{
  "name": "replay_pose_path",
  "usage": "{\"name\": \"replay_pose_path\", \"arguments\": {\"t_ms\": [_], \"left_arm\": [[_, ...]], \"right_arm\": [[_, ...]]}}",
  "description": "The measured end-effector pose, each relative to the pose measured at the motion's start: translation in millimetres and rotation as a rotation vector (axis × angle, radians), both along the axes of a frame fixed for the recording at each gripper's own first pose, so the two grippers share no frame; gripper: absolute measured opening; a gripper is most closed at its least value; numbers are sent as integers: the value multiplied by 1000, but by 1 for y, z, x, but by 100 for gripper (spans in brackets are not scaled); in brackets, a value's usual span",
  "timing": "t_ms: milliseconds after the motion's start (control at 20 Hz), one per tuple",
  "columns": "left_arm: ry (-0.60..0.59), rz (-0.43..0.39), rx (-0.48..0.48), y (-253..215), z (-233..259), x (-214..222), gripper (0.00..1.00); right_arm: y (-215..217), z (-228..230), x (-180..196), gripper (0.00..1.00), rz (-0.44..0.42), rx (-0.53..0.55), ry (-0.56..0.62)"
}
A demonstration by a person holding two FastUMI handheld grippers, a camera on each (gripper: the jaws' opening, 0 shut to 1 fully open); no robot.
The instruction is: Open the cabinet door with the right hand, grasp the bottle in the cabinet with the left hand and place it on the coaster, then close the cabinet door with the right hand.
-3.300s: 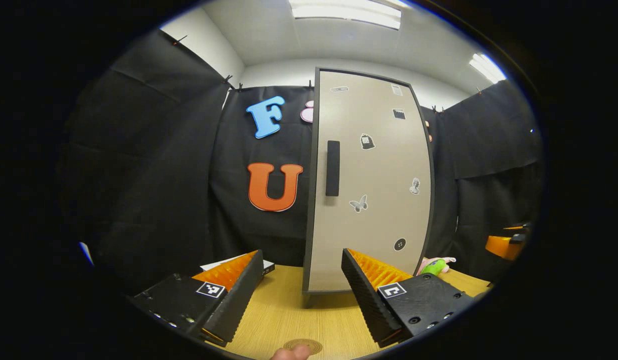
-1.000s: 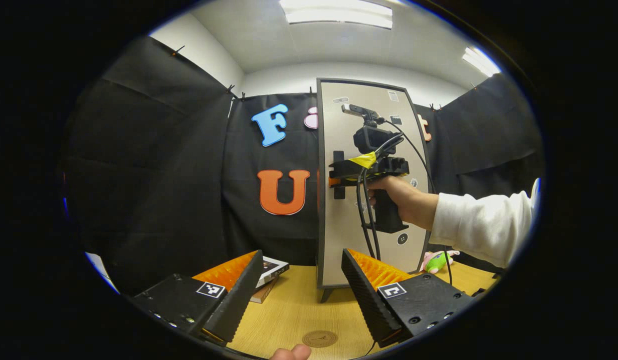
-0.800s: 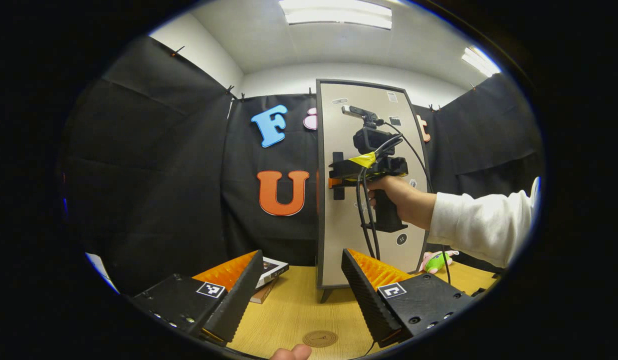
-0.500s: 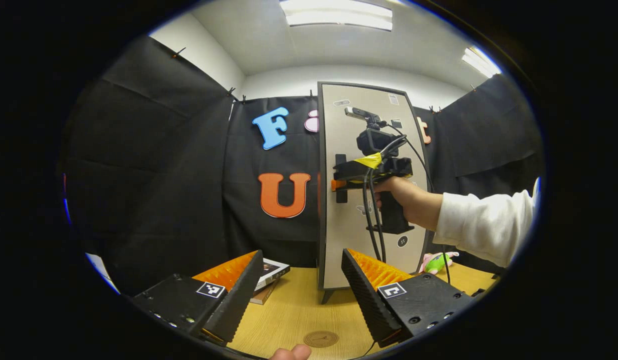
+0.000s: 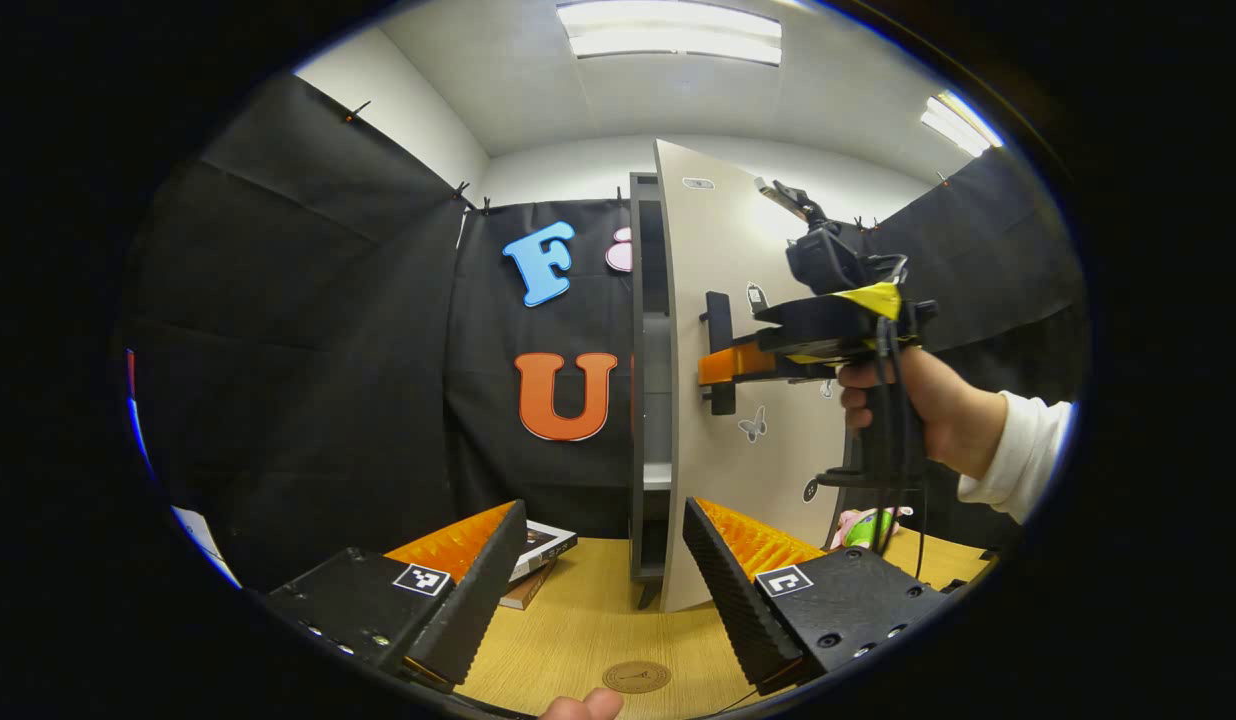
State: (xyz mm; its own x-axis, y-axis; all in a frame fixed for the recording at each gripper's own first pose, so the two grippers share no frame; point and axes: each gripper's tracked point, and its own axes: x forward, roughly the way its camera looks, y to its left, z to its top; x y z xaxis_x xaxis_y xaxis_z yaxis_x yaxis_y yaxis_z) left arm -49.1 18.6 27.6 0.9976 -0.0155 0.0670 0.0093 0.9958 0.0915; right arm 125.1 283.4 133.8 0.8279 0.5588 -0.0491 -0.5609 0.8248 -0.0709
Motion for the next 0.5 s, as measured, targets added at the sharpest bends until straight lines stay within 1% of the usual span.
{"name": "replay_pose_path", "arguments": {"t_ms": [250, 500], "left_arm": [[-1, -33, 8, -19, 4, -10, 95], [-8, -77, 4, -41, 6, -20, 95]], "right_arm": [[-27, 2, -29, 17, 4, 0, -1], [-66, 6, -49, 17, -33, 8, -12]]}}
